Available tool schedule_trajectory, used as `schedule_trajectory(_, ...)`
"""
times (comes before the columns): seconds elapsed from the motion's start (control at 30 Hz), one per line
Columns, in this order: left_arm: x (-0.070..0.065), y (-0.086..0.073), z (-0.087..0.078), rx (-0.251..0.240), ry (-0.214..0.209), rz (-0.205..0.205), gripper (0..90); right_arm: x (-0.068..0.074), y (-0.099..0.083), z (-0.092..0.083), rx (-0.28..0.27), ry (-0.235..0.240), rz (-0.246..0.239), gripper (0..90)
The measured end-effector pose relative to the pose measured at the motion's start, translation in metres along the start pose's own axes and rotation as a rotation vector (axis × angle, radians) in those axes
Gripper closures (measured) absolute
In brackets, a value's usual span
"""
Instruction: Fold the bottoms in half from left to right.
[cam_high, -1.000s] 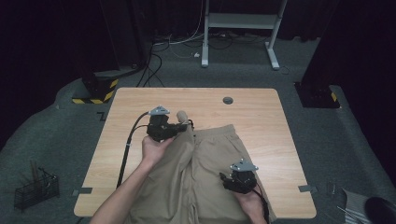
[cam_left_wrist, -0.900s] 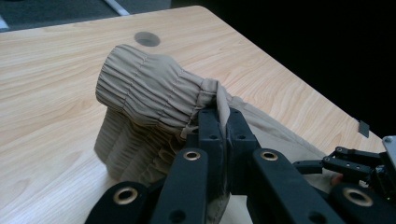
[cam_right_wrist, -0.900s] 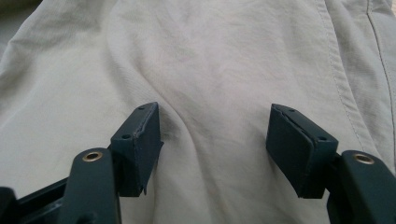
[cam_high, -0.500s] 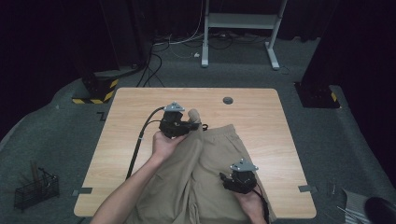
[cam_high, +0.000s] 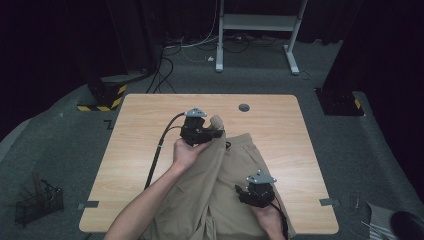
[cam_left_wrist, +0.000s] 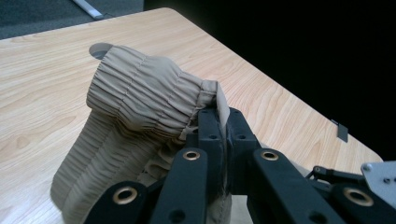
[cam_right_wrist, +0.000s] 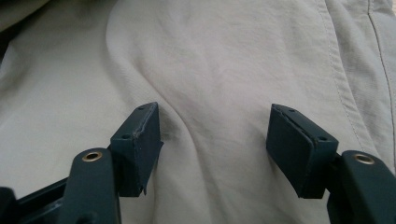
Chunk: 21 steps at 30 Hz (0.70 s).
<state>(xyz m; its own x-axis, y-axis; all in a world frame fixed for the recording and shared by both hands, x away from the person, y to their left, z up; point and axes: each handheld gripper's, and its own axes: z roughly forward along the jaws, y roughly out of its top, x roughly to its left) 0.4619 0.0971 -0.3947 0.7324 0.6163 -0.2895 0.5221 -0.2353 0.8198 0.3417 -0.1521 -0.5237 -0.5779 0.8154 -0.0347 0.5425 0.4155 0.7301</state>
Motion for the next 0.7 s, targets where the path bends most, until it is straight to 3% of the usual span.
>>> schedule_trajectory(0.47,-0.012,0.007,0.040,0.017,-0.049,-0.016,86.2,0.000,0.000,0.000,-0.001,0.000,0.001,35.3)
schedule_trajectory(0.7,-0.015,-0.003,0.067,0.047,-0.047,-0.024,84.7,0.000,0.000,0.000,-0.001,-0.002,0.004,35.9)
